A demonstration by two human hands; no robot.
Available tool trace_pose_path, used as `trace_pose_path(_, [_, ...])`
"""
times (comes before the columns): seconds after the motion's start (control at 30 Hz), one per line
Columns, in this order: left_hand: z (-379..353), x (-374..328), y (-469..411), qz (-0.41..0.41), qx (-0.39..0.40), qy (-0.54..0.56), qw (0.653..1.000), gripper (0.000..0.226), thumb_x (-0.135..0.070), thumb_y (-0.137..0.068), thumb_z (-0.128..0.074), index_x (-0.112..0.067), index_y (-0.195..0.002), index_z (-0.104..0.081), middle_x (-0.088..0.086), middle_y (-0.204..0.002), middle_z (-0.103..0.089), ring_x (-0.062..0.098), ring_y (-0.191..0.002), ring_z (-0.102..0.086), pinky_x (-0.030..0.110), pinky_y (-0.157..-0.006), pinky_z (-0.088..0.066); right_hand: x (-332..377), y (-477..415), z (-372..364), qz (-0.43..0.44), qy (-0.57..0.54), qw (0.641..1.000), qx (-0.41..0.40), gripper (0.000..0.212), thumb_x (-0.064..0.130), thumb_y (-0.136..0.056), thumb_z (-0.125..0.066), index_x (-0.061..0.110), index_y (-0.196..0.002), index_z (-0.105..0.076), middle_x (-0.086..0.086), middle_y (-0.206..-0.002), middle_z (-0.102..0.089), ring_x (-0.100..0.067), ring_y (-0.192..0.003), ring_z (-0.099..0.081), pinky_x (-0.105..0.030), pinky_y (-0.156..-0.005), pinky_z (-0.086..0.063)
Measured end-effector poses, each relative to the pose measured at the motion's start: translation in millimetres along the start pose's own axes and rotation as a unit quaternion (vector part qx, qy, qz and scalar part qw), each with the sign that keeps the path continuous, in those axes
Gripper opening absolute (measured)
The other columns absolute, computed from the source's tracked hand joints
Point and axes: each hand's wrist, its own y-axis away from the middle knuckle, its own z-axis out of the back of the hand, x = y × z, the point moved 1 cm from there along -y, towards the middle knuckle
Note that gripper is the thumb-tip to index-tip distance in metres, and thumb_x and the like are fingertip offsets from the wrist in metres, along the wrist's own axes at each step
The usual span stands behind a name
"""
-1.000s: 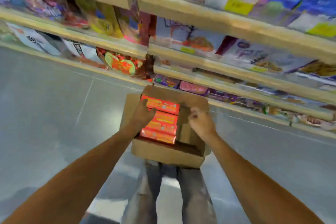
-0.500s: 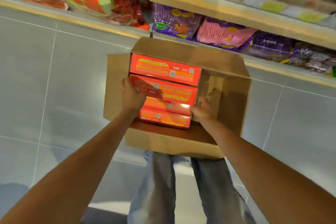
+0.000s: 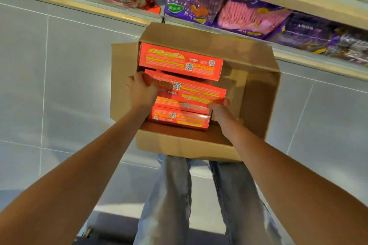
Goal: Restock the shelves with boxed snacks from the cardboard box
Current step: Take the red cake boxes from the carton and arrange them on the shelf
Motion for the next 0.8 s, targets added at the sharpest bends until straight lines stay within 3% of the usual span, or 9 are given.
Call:
trace_pose_path(0.13, [13.1, -14.0, 41.1, -0.033, 0.004, 0.016, 0.999, 0.034, -0.025, -0.082, -0.055, -0.016, -0.115, -0.046, 0.003, -0.119, -0.046, 0.022, -0.112, -0.049, 0.043, -0.094, -0.048, 0.9, 36.8, 27.4, 0.009, 0.003, 0.999, -0.033, 0.025, 0.015, -0.091, -0.056, 0.021, -0.112, -0.044, 0.007, -0.091, -0.051, -0.004, -0.076, -0.048, -0.021, -0.061, -0.034])
trace_pose_path(0.23, [32.2, -34.7, 84.8, -0.068, 0.052, 0.015, 0.996, 0.043, -0.003, -0.083, -0.057, -0.011, -0.123, -0.043, -0.006, -0.108, -0.052, 0.012, -0.098, -0.053, 0.022, -0.073, -0.046, 15.9, 79.4, 56.8, 0.058, 0.026, 0.996, -0.066, 0.017, 0.017, -0.091, -0.055, 0.017, -0.107, -0.049, 0.002, -0.097, -0.053, -0.016, -0.094, -0.054, -0.027, -0.077, -0.036])
trace_pose_path(0.33, [46.5, -52.2, 113.2, -0.109, 0.076, 0.003, 0.991, 0.045, 0.005, -0.081, -0.059, -0.015, -0.118, -0.044, -0.015, -0.099, -0.052, 0.01, -0.1, -0.054, 0.019, -0.075, -0.046, 36.3, 101.9, 80.6, 0.088, 0.055, 0.993, -0.064, 0.018, 0.022, -0.091, -0.054, 0.015, -0.107, -0.05, -0.001, -0.101, -0.053, -0.019, -0.098, -0.052, -0.03, -0.081, -0.037])
trace_pose_path(0.43, [73.6, -85.9, 153.6, -0.157, 0.098, 0.025, 0.982, 0.042, -0.009, -0.08, -0.069, -0.024, -0.111, -0.044, -0.011, -0.108, -0.059, 0.013, -0.107, -0.059, 0.033, -0.087, -0.051, 63.9, 145.9, 110.4, 0.116, 0.073, 0.989, -0.058, 0.024, 0.031, -0.088, -0.055, 0.02, -0.109, -0.052, -0.001, -0.107, -0.061, -0.02, -0.099, -0.058, -0.034, -0.092, -0.043])
trace_pose_path(0.5, [92.7, -112.0, 180.3, -0.188, 0.115, 0.026, 0.975, 0.046, -0.023, -0.082, -0.071, -0.025, -0.118, -0.044, -0.009, -0.113, -0.058, 0.013, -0.107, -0.058, 0.029, -0.087, -0.049, 81.5, 172.8, 128.4, 0.138, 0.064, 0.986, -0.069, 0.017, 0.025, -0.089, -0.053, 0.021, -0.105, -0.056, -0.005, -0.108, -0.065, -0.023, -0.099, -0.062, -0.034, -0.094, -0.044])
trace_pose_path(0.6, [122.8, -164.2, 215.2, -0.245, 0.127, 0.053, 0.96, 0.052, -0.043, -0.072, -0.069, -0.024, -0.117, -0.048, -0.014, -0.104, -0.064, 0.009, -0.101, -0.062, 0.031, -0.084, -0.054, 114.2, 216.0, 158.8, 0.153, 0.045, 0.984, -0.081, 0.017, 0.02, -0.091, -0.053, 0.015, -0.107, -0.059, -0.007, -0.102, -0.061, -0.024, -0.094, -0.058, -0.029, -0.079, -0.042])
trace_pose_path(0.67, [148.2, -202.9, 238.4, -0.289, 0.095, 0.03, 0.952, 0.056, -0.05, -0.071, -0.066, -0.018, -0.116, -0.054, -0.002, -0.106, -0.067, 0.016, -0.099, -0.064, 0.042, -0.084, -0.054, 131.9, 250.9, 179.7, 0.162, 0.025, 0.983, -0.082, 0.02, 0.028, -0.085, -0.057, 0.019, -0.101, -0.06, -0.008, -0.102, -0.063, -0.024, -0.092, -0.058, -0.029, -0.074, -0.045])
trace_pose_path(0.73, [169.5, -232.8, 252.4, -0.344, 0.08, 0.026, 0.935, 0.052, -0.053, -0.076, -0.065, -0.014, -0.11, -0.061, 0.008, -0.104, -0.068, 0.019, -0.094, -0.065, 0.044, -0.081, -0.054, 142.5, 269.9, 198.9, 0.173, 0.003, 0.981, -0.088, 0.031, 0.042, -0.07, -0.059, 0.022, -0.094, -0.063, -0.013, -0.109, -0.067, -0.029, -0.097, -0.062, -0.036, -0.083, -0.05])
trace_pose_path(0.8, [190.7, -268.6, 277.7, -0.376, 0.08, 0.029, 0.923, 0.029, -0.048, -0.082, -0.066, -0.025, -0.099, -0.067, 0.0, -0.091, -0.072, 0.01, -0.083, -0.067, 0.041, -0.073, -0.056, 155.2, 303.7, 215.5, 0.187, -0.022, 0.978, -0.092, 0.029, 0.042, -0.077, -0.057, 0.021, -0.096, -0.062, -0.012, -0.105, -0.066, -0.029, -0.094, -0.062, -0.037, -0.083, -0.049])
